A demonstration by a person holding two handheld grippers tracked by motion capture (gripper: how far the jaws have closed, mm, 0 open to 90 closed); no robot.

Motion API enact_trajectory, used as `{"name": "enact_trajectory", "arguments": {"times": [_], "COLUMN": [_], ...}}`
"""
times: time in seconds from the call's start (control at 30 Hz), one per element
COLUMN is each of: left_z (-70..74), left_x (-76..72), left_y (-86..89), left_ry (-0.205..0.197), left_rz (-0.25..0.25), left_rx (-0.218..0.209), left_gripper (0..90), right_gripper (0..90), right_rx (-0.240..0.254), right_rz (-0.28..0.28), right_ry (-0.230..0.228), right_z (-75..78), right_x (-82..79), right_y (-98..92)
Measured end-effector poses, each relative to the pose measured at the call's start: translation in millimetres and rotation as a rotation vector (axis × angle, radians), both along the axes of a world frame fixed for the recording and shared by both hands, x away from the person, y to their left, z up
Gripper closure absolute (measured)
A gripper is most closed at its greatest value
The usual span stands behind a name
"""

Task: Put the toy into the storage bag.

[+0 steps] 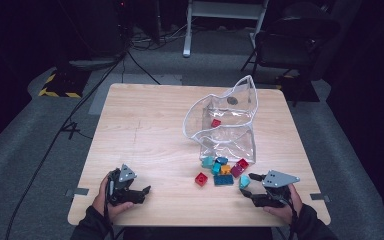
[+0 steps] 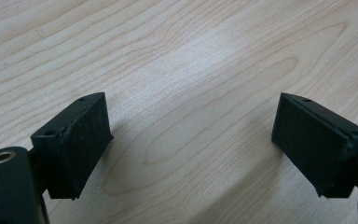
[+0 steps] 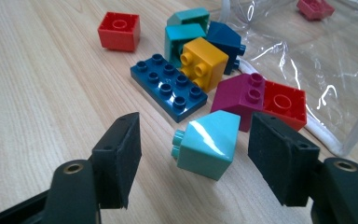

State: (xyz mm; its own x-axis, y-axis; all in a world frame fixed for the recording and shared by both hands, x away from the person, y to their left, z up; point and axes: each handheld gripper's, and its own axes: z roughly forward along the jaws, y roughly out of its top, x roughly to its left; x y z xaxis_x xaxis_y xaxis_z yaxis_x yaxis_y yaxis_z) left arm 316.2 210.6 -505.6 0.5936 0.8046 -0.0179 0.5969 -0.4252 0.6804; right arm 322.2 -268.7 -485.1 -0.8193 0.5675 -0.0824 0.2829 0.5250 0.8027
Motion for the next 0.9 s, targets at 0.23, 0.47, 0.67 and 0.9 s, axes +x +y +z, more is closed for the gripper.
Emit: {"name": "enact_trajectory", "arguments": {"times": [0.23,0.47,0.67,0.9], "left_z": [0.0,0.0,0.0,0.0], "left_x": [0.0,0.0,0.0,0.0], "left_y": [0.0,0.0,0.0,0.0], "left_ry": [0.000,-0.001,-0.001,0.000], "left_rz": [0.000,0.000,0.000,0.000], "left_rx": [0.001,0.000,0.000,0.000], "left_gripper": [11.8,11.8,11.8,11.8], "right_gripper": [35.5,35.9,36.6,44.6], "right_rx": [0.002,-0.028,-0.038,-0.035], "right_rz": [-0.013,-0.013,-0.018,-0.030], "right_ry": [0.032,0.052,0.058,0.054], "right_z": [-8.8,-17.4,-20.0,-20.3], "right_x": [5.2,7.3,8.4,9.0], "right_y": [0.4,5.2,6.4,6.0]}}
